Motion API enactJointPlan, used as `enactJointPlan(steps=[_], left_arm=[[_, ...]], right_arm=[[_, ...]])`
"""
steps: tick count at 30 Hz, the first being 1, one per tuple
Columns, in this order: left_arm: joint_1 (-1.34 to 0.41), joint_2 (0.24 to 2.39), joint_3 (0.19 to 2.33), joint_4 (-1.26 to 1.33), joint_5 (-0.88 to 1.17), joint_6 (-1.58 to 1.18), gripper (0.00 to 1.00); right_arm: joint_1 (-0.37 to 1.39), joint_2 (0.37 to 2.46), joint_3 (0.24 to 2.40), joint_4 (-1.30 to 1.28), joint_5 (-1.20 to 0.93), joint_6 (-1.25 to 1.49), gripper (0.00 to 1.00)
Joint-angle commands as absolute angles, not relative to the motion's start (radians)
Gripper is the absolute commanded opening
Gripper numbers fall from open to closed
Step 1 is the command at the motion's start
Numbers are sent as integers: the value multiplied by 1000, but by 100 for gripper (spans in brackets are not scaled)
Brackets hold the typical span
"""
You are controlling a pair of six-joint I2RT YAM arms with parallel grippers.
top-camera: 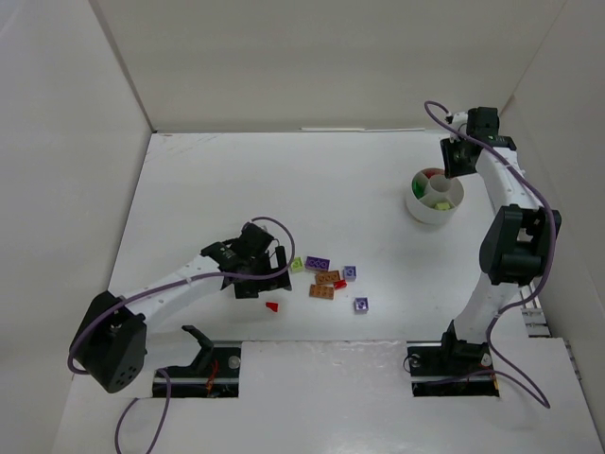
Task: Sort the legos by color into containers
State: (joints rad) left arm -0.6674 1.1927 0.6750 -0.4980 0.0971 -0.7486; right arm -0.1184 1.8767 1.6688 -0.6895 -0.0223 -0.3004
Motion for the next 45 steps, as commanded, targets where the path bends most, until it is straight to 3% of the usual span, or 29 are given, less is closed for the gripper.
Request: enactJointPlan(steps=[1,12,19,23,26,29,37,40,45], left_arm=[[-672,1189,684,-491,98,-739,93],[-672,1152,719,-517,52,-770,97],[-672,980,769,-586,-31,-850,99],[-663,885,720,-621,-31,-900,99],[-663,876,686,-665,-67,-995,99],[-663,857,699,-686,-129,-1061,99],[-653,698,748,-793,-308,-1247,99],[-644,628,749,-834,-340,-1287,99],[-644,552,781,-932,-405,-1364,99]], right_arm=[[-129,1845,1712,-692,-29,-305,41],[-111,1700,1669,-646,-175,-305,48],[230,1502,1487,-538,-67,-249,58],[395,1419,1364,-503,-37,-172,59],[495,1345,1224,-428,-132,-158,58],[707,1312,1100,-335,-137,-158,58],[1181,1442,966,-74,-23,-126,58],[1265,1549,966,17,96,-115,58],[1287,1727,1023,122,117,-115,58]])
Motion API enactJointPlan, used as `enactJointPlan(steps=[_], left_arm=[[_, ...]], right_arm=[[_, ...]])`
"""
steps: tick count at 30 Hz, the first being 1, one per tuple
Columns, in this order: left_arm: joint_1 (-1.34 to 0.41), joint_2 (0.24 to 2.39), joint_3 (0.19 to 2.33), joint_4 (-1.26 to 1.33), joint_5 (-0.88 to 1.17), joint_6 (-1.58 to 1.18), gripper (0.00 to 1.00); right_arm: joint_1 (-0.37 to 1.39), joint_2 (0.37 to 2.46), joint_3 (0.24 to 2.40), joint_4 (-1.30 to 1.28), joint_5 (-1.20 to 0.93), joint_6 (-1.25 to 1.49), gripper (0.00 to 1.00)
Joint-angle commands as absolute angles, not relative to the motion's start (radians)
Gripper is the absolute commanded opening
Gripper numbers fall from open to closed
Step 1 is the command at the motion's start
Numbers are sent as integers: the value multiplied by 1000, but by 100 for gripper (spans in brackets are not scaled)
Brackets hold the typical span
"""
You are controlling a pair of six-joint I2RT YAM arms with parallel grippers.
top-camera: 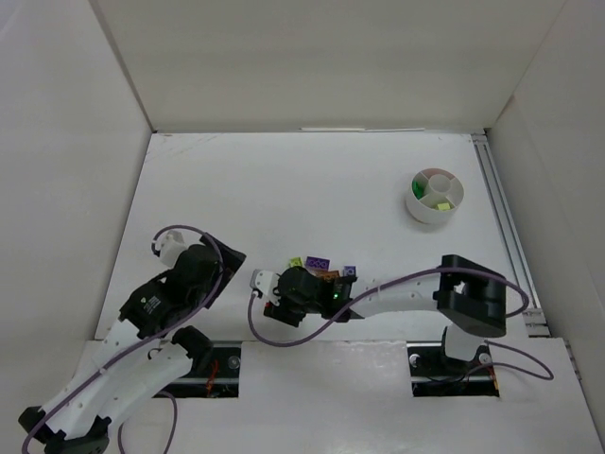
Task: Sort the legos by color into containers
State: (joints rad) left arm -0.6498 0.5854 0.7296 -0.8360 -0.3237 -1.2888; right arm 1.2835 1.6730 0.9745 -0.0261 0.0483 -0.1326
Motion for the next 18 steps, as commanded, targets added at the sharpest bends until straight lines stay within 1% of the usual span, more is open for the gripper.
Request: enactJointPlan(steps=[1,6,11,12,16,18], left_arm=[[-644,543,791,-946,-414,-1374,99],[-644,506,802,-965,-425,-1384,99],[-644,506,802,-954,-425,-1384,99],[-644,506,802,-954,-425,-1384,99],[-644,515,816,-965,-446,-1373,99],[-644,515,827,-965,-456,-1373,99]], right_arm=[[1298,1744,1023,144,126,-127,58],[1307,1835,1061,181,160,-127,58],[1307,1856,1062,202,169,-127,50],[1307,1865,1062,202,169,-127,41],[1307,1841,1039,202,169,-118,18],[1307,1801,1013,202,169,-109,13]])
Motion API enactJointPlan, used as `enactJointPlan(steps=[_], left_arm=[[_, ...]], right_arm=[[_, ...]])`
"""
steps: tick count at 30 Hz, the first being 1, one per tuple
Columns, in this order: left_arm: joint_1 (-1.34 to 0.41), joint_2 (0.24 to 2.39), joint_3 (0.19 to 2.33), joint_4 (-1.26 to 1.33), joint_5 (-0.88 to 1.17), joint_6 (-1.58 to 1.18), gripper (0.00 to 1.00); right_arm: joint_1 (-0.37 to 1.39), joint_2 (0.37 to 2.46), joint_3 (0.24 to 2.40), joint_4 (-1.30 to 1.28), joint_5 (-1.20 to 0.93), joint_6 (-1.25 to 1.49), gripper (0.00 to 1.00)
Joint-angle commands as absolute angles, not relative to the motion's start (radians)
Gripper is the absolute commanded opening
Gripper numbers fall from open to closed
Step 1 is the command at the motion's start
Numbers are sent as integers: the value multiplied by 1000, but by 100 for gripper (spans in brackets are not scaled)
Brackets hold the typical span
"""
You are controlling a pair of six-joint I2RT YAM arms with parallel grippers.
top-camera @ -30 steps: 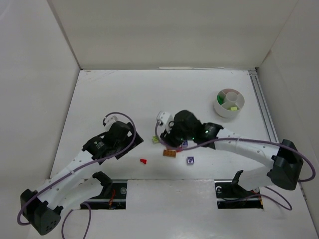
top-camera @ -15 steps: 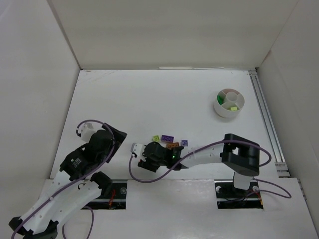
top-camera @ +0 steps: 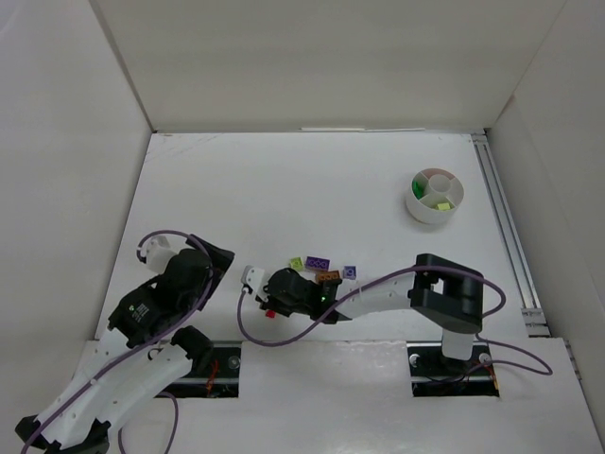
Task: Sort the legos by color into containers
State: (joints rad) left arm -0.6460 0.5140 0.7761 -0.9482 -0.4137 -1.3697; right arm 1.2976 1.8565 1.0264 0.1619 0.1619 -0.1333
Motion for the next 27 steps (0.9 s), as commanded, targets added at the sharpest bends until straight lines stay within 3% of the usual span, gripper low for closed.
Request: enactJointPlan(steps=[1,7,12,14,15,19,27], left_arm=[[-644,515,827,-965,-466,-1361,99],[-644,564,848,-920,-466,-1328,99],[-644,586,839,-910,-446,-1310,99],[-644,586,839,-910,-446,-1310,99],[-644,586,839,-910,-446,-1310,99],[-644,554,839,-910,-436,-1310,99],[-644,545,796,-888,-374,-1283,99]], right_arm=[[1307,1787,1012,202,182,-100,12],[1307,1642,971,193,193,-116,8],[1327,1663,1005,140,-6,-184,37],[1357,1693,1005,140,-6,-193,41],[1376,1704,1005,140,3,-193,47],[1431,1772,1041,81,136,-115,52],[1465,1842,1152,-87,409,305,55]])
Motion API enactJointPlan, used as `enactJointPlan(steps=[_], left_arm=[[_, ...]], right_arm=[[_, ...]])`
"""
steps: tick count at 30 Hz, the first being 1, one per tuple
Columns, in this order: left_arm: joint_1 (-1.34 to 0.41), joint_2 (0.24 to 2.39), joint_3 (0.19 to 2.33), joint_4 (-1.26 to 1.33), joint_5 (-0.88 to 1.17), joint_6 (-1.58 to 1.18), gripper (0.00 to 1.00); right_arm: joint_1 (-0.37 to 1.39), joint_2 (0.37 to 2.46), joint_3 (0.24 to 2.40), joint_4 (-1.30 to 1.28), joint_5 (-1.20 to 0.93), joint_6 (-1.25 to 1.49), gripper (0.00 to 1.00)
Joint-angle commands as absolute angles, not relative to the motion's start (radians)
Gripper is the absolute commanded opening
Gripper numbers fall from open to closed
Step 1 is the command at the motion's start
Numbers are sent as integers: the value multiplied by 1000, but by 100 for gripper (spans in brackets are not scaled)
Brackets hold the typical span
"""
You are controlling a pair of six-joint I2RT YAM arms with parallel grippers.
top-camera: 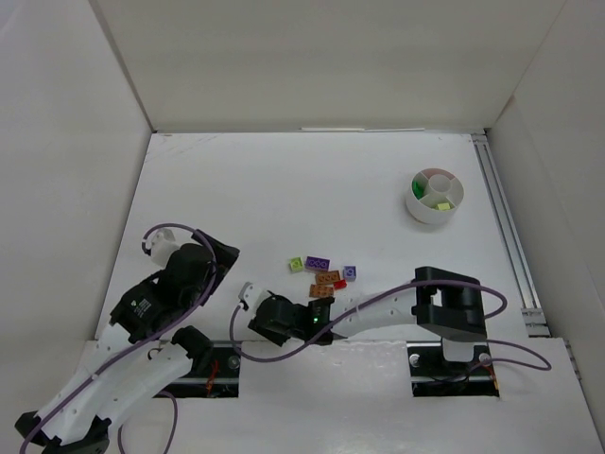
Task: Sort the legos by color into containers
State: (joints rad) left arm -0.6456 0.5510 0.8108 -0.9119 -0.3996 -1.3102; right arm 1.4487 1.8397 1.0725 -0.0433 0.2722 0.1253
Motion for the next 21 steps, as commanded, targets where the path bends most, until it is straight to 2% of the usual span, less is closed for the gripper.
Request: enactJointPlan(steps=[1,8,21], left_arm=[[-644,545,787,-888,-374,-1282,99],[-644,574,787,-868,-365,-1244,99],[-644,594,798,-830,-336,-1206,99]], right_arm=[[1465,1865,1166,-130,410,330,55],[1512,1943,1255,-208,410,388,55],[1522,1994,1291,-294,445,477,52]])
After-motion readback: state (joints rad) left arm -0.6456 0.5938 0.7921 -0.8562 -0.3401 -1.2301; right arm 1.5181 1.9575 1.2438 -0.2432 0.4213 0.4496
